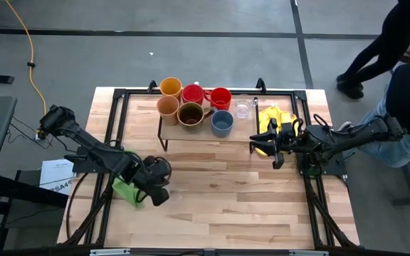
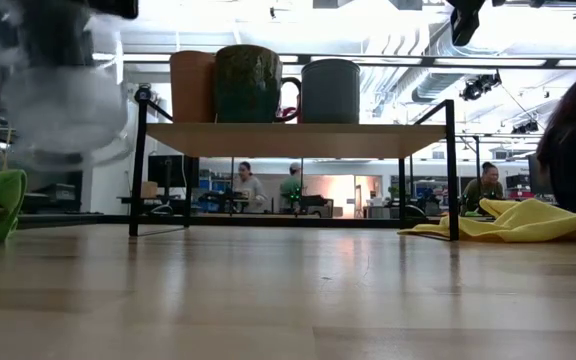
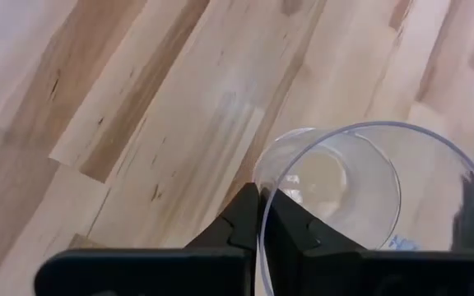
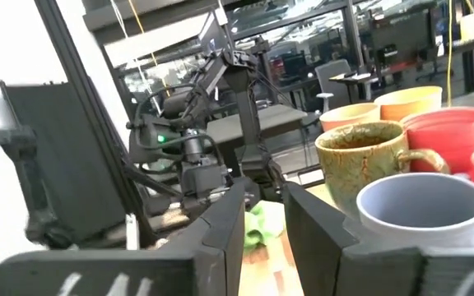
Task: Stack small to large cups/mugs on shelf
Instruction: Put the transparent mug on the shelf
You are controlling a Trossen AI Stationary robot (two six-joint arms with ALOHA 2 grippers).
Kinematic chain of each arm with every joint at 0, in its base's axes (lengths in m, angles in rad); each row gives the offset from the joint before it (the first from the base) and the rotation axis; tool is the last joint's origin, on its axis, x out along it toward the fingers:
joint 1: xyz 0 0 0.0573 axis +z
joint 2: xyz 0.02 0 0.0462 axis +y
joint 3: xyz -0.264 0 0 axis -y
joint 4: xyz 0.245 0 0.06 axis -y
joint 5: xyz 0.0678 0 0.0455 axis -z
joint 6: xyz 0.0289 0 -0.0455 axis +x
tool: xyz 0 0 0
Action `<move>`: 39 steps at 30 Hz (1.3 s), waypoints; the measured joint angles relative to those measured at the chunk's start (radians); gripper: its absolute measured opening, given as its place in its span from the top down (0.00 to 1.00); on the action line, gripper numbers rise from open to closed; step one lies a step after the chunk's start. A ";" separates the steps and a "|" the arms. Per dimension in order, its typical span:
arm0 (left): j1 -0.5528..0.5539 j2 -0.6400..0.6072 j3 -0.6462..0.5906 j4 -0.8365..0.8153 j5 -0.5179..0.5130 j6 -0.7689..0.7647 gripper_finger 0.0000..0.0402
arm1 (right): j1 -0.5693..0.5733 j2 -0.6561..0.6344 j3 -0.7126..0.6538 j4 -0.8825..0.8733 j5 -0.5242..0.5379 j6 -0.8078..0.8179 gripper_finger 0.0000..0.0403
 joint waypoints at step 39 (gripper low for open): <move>0.223 0.770 0.891 -0.024 -0.088 0.235 1.00 | 0.147 0.095 0.376 -0.566 0.003 -0.149 0.80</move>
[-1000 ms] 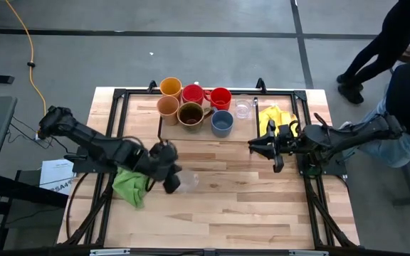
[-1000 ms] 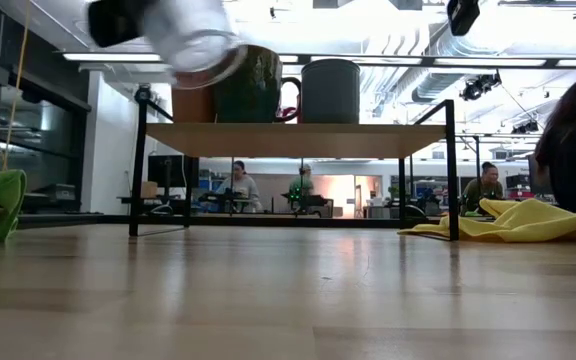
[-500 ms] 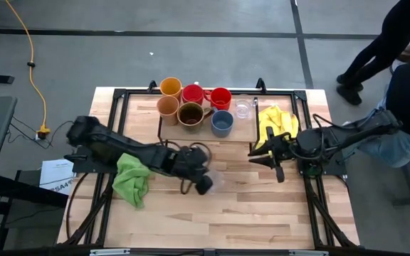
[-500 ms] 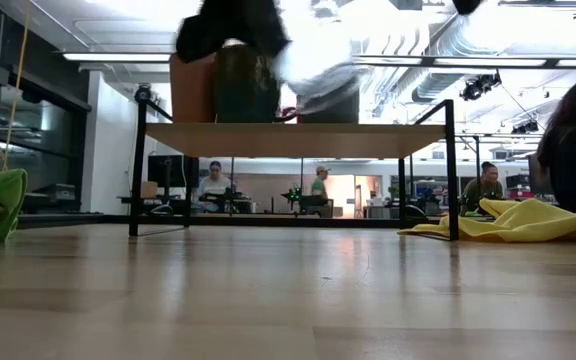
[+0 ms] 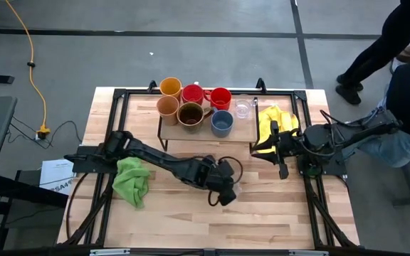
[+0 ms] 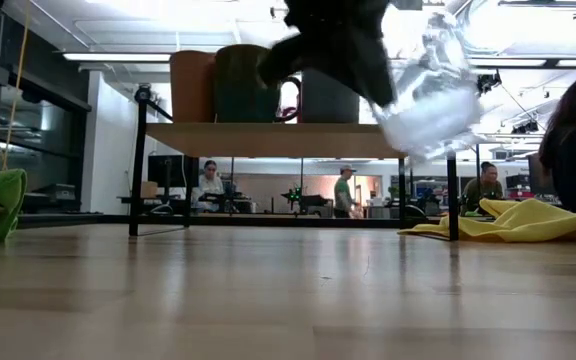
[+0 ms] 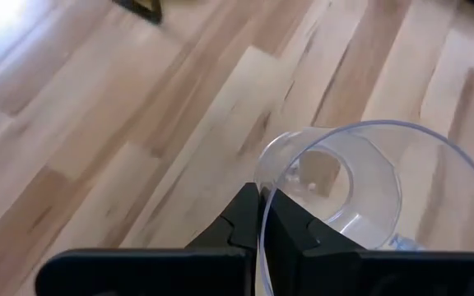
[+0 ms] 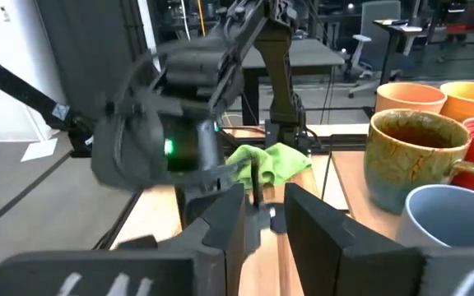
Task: Stack small to large cups/mugs on shelf
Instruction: Put the transparent mug on the shelf
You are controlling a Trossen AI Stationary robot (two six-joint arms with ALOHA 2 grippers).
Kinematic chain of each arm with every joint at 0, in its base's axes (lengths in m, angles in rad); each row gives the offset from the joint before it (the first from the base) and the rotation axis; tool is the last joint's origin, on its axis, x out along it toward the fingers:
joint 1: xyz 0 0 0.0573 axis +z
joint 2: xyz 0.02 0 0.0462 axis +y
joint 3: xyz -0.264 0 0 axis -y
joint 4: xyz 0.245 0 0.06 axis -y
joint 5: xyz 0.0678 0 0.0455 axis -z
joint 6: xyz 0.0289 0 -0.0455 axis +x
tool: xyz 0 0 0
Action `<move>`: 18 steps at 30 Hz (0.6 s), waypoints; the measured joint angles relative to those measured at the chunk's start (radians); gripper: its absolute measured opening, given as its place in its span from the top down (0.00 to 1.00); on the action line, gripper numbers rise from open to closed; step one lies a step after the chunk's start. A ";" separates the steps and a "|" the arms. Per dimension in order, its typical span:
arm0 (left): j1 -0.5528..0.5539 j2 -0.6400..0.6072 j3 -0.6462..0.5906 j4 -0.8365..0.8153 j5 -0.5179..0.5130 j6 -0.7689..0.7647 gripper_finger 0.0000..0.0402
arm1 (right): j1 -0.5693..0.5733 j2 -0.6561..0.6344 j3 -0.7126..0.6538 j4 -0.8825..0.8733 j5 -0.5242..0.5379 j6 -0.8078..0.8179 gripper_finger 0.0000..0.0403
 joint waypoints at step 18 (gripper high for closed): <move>0.000 0.084 0.010 -0.014 -0.003 0.071 1.00 | 0.000 0.002 0.000 0.001 0.000 0.008 0.80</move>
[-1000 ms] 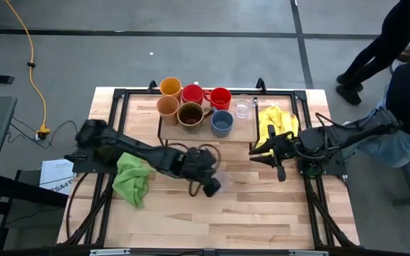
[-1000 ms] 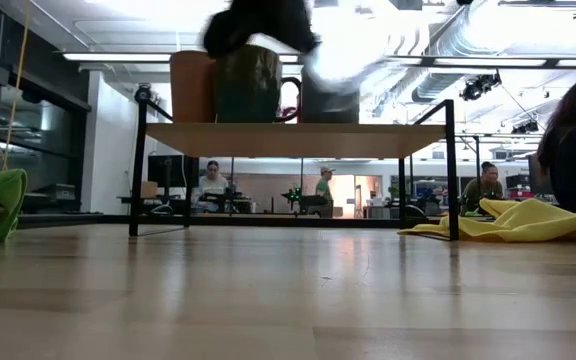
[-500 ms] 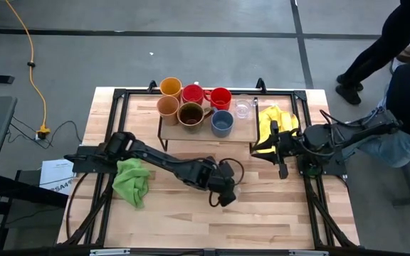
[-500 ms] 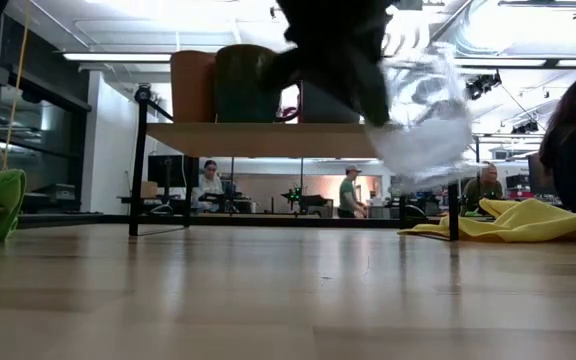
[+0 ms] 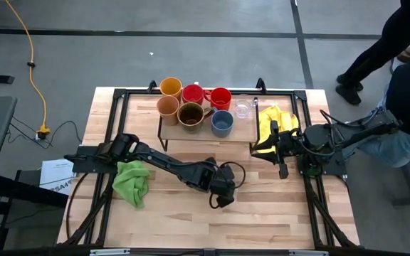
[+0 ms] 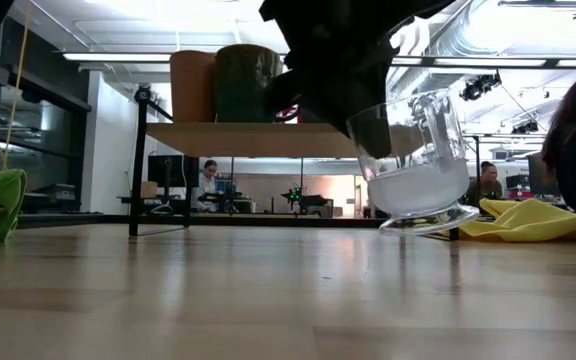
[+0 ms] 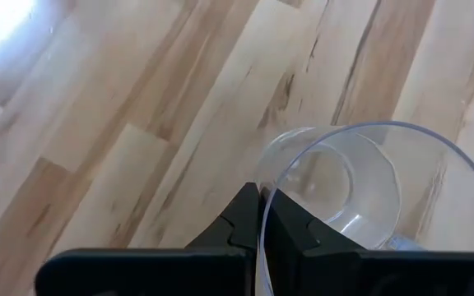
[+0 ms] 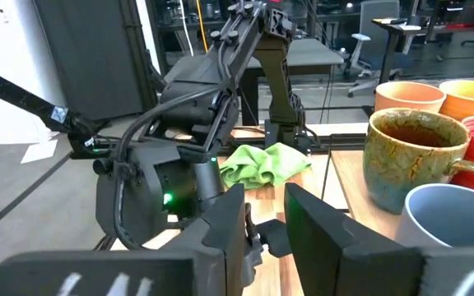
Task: Stack small to large cups/mugs on shelf
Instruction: Put the transparent mug on the shelf
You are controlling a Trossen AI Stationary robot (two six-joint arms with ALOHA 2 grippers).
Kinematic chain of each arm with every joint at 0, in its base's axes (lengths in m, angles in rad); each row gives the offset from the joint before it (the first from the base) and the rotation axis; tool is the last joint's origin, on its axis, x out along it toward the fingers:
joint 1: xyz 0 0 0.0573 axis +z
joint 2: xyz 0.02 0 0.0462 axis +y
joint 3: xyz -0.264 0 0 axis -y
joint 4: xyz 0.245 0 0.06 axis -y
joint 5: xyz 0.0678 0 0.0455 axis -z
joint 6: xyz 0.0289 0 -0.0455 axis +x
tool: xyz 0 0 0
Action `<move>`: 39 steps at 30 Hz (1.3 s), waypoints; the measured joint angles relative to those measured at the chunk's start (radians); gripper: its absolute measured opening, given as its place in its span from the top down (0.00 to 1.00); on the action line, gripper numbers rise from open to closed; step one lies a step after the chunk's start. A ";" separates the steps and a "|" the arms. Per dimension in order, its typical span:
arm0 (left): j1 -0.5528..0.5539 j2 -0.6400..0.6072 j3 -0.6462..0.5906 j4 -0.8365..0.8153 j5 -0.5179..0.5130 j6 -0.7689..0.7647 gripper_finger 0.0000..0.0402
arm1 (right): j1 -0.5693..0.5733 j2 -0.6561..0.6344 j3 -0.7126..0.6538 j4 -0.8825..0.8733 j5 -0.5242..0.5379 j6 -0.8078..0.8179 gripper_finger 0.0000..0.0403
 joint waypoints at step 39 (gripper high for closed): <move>0.072 0.007 0.000 -0.044 0.016 -0.070 0.66 | 0.000 0.000 0.000 0.001 0.000 0.008 0.80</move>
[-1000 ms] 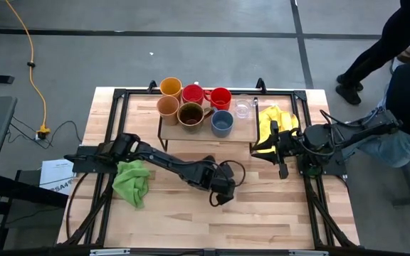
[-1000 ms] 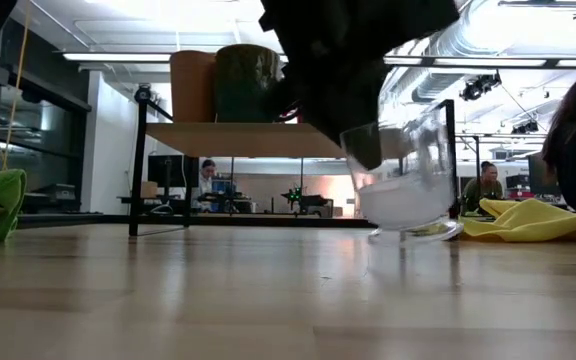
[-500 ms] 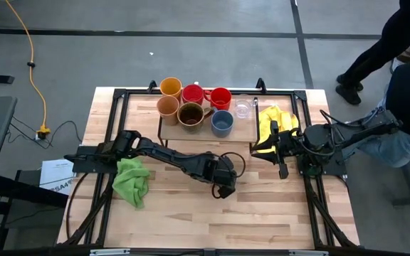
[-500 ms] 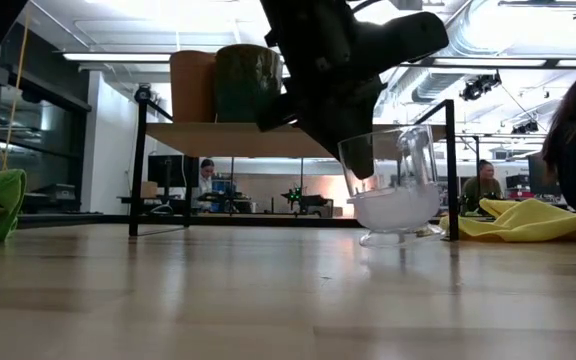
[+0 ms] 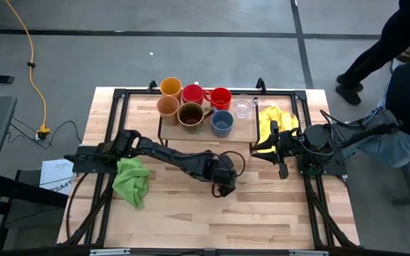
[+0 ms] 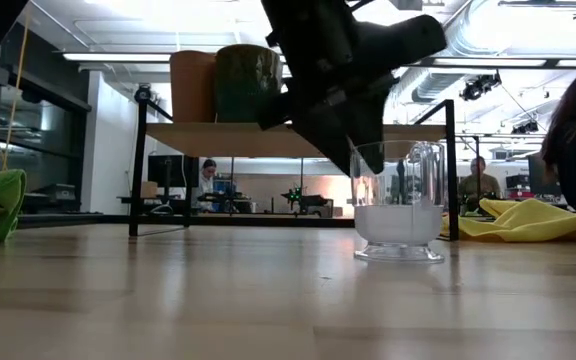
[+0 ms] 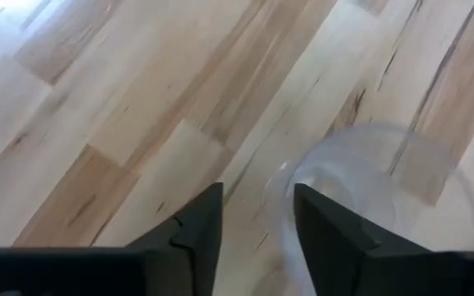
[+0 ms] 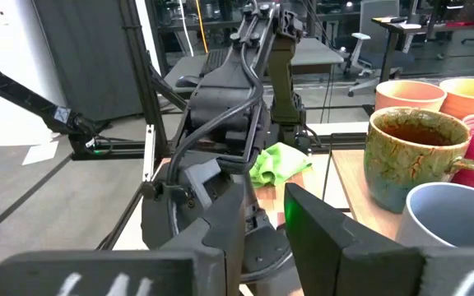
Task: Stack small to large cups/mugs on shelf
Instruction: Put the transparent mug on the shelf
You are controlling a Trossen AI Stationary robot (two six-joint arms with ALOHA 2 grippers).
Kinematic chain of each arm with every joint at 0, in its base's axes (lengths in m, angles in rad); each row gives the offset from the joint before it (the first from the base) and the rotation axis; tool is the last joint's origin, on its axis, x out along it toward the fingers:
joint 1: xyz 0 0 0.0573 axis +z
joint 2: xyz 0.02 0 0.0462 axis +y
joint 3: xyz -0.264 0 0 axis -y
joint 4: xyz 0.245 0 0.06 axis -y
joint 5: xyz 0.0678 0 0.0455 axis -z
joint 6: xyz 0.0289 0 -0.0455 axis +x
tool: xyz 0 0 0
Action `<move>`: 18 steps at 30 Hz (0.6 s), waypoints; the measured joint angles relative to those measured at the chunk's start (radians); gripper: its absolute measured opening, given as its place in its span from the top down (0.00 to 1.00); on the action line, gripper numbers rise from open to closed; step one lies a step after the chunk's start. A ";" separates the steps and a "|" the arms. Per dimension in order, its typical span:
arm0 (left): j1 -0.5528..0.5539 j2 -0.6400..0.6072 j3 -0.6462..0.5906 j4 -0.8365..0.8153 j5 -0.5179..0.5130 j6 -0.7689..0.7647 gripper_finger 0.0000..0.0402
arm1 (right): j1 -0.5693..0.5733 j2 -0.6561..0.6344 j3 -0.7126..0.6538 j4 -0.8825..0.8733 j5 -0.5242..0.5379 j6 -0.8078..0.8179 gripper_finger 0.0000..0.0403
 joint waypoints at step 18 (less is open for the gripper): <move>-0.069 -0.370 -0.042 -0.166 -0.051 0.216 0.55 | 0.000 0.000 0.000 0.000 0.000 0.002 0.80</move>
